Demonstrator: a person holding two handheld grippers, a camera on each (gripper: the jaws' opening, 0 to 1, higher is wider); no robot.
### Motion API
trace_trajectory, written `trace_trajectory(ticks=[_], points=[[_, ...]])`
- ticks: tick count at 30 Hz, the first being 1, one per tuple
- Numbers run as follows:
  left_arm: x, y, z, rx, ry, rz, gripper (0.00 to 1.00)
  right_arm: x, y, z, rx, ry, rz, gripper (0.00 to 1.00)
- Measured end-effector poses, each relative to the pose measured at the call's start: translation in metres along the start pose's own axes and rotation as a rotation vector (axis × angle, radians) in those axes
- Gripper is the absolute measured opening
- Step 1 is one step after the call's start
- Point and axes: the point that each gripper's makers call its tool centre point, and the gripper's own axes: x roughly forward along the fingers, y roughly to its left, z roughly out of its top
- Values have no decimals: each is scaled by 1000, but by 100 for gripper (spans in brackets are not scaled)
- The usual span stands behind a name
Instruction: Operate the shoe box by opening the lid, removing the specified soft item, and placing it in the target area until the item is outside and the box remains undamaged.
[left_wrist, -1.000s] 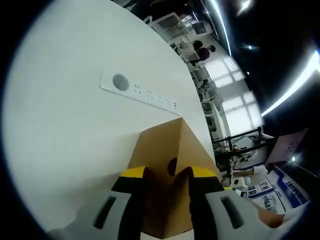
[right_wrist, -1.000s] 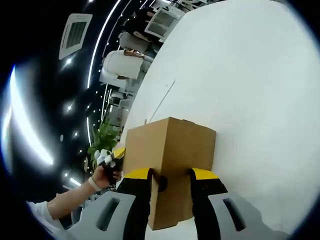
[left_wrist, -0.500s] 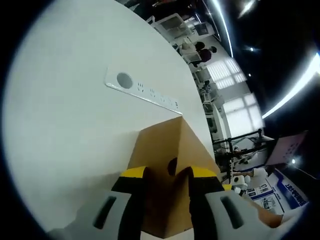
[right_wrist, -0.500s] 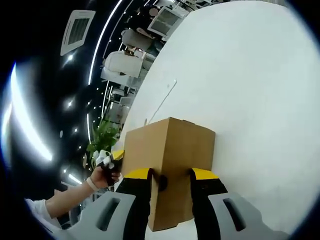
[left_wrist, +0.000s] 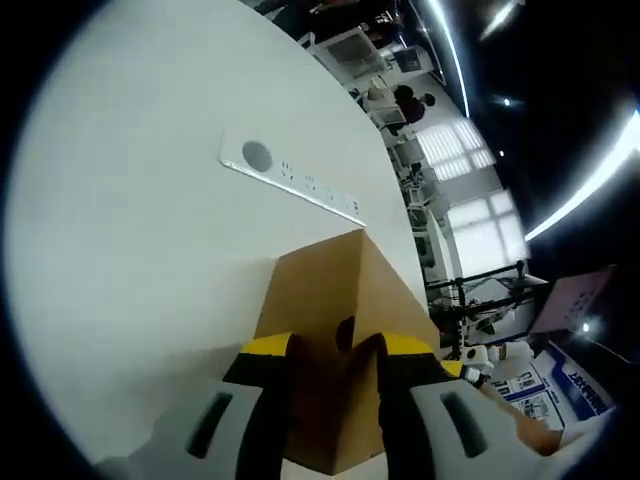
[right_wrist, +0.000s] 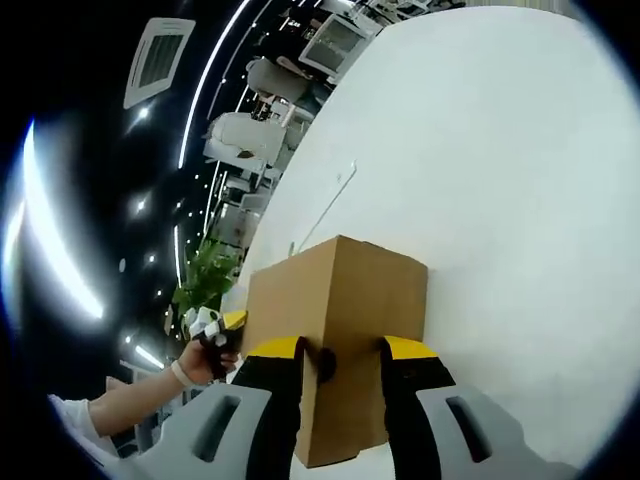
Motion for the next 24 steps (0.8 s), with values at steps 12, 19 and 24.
trace_trajectory(ticks=[12, 19, 24], points=[[-3, 1, -3, -9, 1, 7, 32, 2, -1, 4, -9, 2, -3, 29], [-5, 3, -5, -13, 1, 10, 32, 4, 0, 7, -16, 6, -6, 29], [-7, 4, -7, -19, -1, 9, 32, 5, 1, 9, -18, 9, -8, 29]])
